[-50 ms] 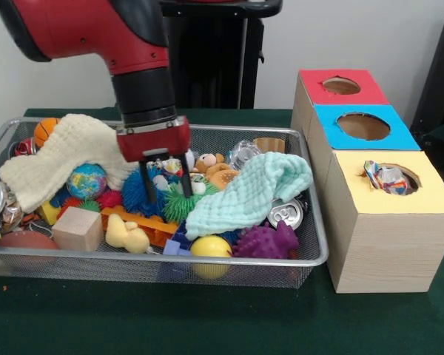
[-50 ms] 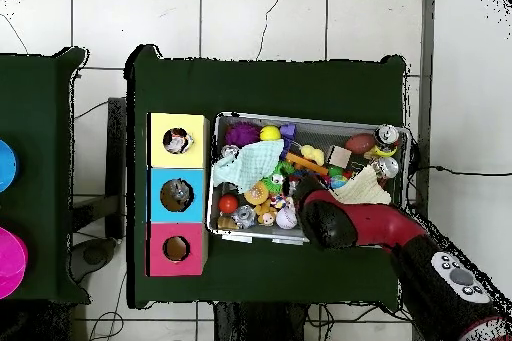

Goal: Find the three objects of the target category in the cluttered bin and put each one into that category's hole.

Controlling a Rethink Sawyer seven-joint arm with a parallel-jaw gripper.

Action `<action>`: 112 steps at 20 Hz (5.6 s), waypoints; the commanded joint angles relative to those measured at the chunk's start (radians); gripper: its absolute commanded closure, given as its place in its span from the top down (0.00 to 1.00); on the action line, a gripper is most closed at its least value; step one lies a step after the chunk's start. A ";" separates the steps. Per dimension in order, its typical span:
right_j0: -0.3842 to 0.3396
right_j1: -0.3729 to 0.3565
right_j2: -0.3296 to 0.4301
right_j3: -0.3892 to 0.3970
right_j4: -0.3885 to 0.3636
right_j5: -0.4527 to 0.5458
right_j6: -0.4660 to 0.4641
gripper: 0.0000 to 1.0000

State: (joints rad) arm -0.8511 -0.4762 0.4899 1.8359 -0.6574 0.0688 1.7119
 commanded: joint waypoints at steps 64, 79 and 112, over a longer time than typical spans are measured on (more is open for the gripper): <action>0.066 0.464 -0.174 -0.263 0.167 -0.031 0.204 1.00; 0.635 0.542 -0.788 -0.079 1.068 -0.957 0.085 1.00; 0.631 0.485 -0.804 -0.067 1.222 -0.823 -0.086 1.00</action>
State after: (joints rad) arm -0.1075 -0.1180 -0.2061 1.8256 0.3195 -1.0913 1.7123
